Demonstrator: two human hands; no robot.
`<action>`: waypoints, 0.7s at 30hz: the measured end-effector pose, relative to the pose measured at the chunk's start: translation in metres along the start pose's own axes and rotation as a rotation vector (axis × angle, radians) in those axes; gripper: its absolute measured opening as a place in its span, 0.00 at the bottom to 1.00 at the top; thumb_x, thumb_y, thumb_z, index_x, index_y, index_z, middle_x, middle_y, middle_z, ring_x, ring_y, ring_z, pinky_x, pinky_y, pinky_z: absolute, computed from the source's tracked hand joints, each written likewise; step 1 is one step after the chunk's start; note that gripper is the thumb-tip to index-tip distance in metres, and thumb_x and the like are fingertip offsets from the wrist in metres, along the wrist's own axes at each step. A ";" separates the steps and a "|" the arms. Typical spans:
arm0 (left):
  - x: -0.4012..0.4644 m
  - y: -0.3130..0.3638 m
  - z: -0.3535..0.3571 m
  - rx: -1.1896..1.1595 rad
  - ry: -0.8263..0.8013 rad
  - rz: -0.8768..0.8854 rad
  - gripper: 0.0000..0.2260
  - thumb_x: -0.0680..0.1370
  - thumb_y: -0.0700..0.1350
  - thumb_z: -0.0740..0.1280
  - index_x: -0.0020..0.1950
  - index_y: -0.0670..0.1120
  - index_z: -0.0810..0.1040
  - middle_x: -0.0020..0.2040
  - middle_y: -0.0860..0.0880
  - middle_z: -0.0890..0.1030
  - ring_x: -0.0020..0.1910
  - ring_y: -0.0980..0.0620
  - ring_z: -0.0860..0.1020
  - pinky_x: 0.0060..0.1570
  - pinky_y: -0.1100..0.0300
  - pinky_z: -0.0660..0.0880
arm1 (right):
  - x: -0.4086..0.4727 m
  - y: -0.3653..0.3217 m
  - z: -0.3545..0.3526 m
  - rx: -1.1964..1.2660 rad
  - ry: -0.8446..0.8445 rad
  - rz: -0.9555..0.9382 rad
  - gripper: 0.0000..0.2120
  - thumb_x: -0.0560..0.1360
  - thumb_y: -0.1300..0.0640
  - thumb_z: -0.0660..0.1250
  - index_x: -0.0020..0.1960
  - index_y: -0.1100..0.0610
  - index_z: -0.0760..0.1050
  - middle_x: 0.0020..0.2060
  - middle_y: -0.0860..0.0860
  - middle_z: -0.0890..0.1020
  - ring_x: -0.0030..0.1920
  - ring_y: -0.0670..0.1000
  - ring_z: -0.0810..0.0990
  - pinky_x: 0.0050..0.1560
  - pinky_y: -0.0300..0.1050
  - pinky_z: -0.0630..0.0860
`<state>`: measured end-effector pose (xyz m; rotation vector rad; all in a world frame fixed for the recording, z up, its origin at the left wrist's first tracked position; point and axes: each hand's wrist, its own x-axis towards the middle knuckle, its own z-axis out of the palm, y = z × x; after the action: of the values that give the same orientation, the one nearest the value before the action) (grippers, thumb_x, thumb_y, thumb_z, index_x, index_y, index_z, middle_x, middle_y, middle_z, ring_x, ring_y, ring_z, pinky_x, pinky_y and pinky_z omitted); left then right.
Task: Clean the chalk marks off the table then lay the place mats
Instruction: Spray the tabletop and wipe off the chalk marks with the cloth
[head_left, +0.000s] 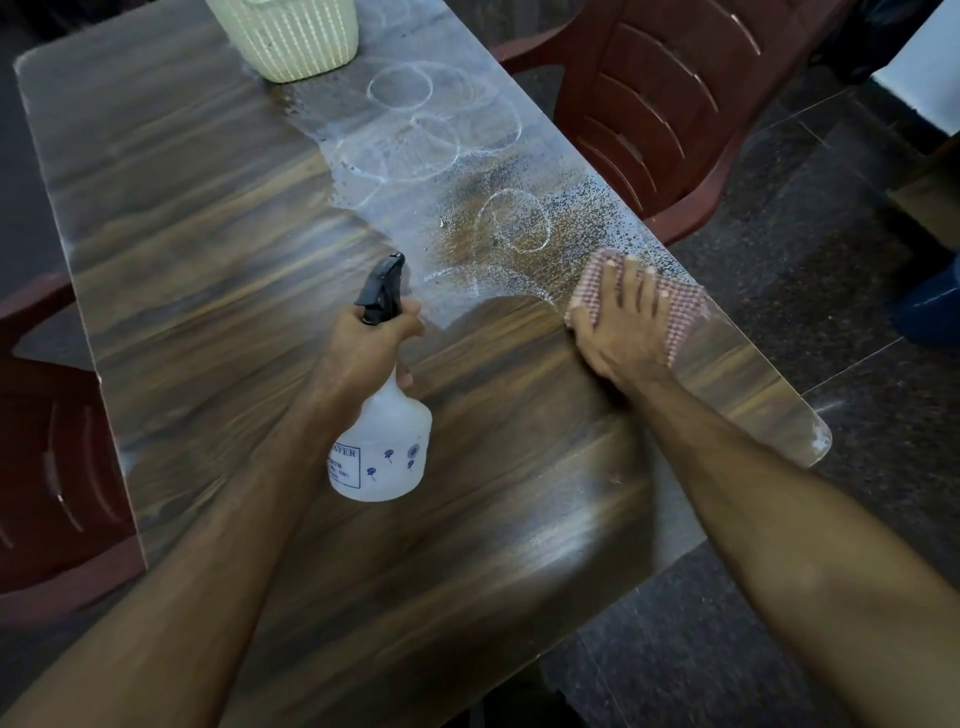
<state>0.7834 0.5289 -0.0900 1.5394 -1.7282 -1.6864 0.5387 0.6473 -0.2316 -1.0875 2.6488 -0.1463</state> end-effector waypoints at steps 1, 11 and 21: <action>-0.001 0.000 -0.002 -0.004 0.002 0.007 0.07 0.76 0.38 0.69 0.53 0.43 0.77 0.47 0.45 0.80 0.20 0.51 0.72 0.23 0.62 0.72 | -0.001 -0.017 0.002 -0.016 -0.017 -0.049 0.38 0.78 0.35 0.38 0.80 0.56 0.38 0.79 0.58 0.40 0.79 0.61 0.39 0.77 0.62 0.41; 0.008 -0.003 -0.013 -0.045 -0.032 0.048 0.09 0.76 0.37 0.69 0.56 0.41 0.78 0.49 0.43 0.81 0.19 0.51 0.73 0.24 0.62 0.72 | -0.100 -0.028 0.030 -0.060 -0.053 -0.254 0.36 0.77 0.32 0.43 0.80 0.45 0.41 0.80 0.49 0.41 0.79 0.55 0.40 0.78 0.58 0.42; 0.030 -0.013 -0.026 -0.029 -0.109 0.046 0.10 0.77 0.39 0.69 0.57 0.42 0.77 0.52 0.47 0.81 0.21 0.51 0.74 0.25 0.61 0.73 | 0.015 -0.005 0.003 -0.025 0.042 0.182 0.38 0.78 0.33 0.41 0.81 0.54 0.44 0.80 0.59 0.47 0.79 0.63 0.44 0.77 0.62 0.43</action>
<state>0.7979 0.4942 -0.1074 1.4083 -1.7688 -1.7949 0.5326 0.6336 -0.2366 -0.8529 2.7778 -0.1009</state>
